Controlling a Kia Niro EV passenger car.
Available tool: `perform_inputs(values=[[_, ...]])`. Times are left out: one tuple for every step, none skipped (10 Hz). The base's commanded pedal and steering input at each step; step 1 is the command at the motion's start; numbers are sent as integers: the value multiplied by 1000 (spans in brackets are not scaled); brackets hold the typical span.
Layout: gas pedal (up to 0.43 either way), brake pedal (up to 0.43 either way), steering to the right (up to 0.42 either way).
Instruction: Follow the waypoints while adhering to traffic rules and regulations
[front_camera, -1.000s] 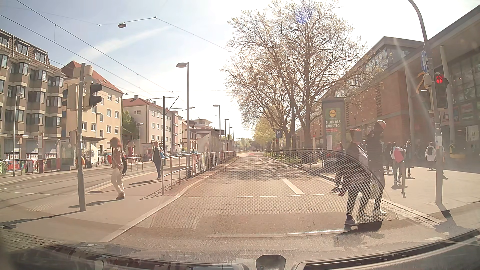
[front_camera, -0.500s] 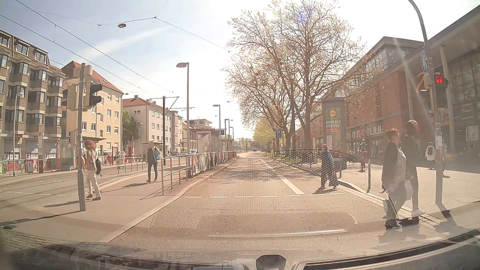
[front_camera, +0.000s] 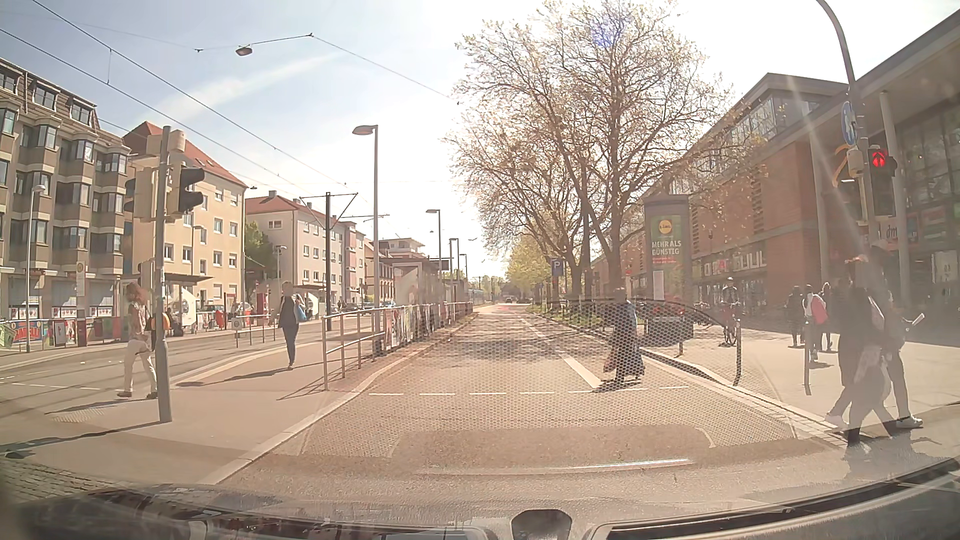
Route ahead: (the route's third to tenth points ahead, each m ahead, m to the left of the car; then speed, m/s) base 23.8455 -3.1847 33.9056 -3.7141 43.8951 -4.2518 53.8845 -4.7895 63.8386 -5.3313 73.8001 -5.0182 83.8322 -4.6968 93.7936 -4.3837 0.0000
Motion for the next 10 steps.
perform_inputs(values=[[0,195,-6],[0,195,-6],[0,195,-6],[0,195,-6],[0,195,-6],[0,195,-6],[0,195,-6],[0,195,-6],[0,195,-6],[0,195,-6]])
